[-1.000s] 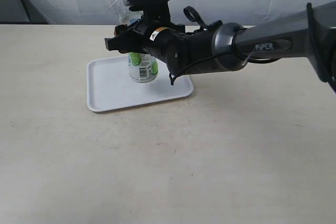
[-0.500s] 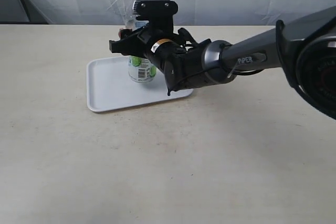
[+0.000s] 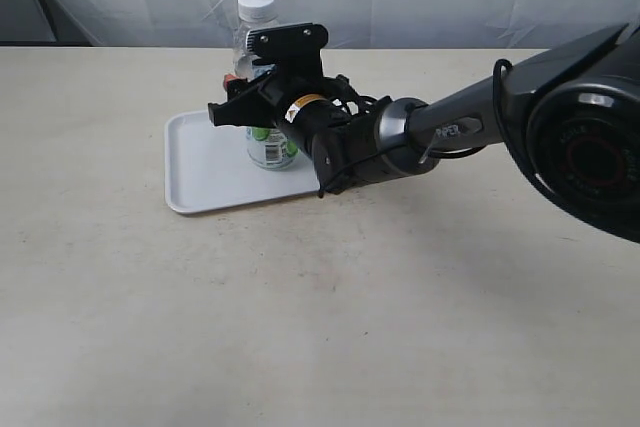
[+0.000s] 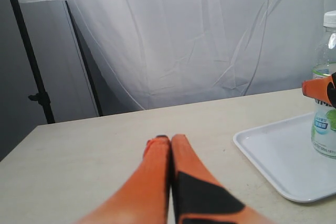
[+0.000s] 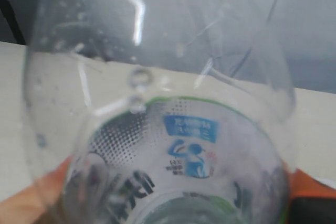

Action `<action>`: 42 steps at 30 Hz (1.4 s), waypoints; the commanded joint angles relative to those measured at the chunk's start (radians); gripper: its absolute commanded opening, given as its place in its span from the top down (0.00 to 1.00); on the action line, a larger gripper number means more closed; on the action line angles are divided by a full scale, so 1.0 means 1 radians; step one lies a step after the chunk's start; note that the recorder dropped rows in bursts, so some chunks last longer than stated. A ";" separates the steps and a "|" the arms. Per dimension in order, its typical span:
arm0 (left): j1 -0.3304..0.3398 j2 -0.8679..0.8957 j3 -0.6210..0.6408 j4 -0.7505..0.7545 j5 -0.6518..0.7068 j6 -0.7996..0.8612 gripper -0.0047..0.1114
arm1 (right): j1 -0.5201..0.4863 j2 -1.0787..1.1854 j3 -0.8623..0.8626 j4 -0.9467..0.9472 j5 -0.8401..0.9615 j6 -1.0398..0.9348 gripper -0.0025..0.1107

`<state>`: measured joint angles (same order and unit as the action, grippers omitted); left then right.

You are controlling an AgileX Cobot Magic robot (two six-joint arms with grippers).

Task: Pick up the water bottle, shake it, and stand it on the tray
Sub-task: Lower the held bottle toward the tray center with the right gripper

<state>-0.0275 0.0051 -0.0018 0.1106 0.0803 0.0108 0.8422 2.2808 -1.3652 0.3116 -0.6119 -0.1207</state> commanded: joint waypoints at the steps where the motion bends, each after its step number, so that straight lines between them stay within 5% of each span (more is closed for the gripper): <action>1: -0.006 -0.005 0.002 0.003 -0.005 -0.004 0.96 | -0.005 -0.003 -0.007 -0.018 -0.007 0.000 0.99; 18: -0.006 -0.005 0.002 0.003 -0.005 -0.004 0.96 | -0.005 -0.003 -0.007 -0.018 0.043 0.002 0.98; 28: -0.006 -0.005 0.002 0.003 -0.005 -0.004 0.96 | -0.005 -0.016 -0.007 -0.018 0.043 0.002 0.58; 42: -0.006 -0.005 0.002 0.003 -0.005 -0.004 0.96 | -0.005 -0.135 -0.007 0.016 0.109 -0.110 0.52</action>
<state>-0.0275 0.0051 -0.0018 0.1106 0.0803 0.0108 0.8422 2.1607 -1.3694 0.3020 -0.5084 -0.1821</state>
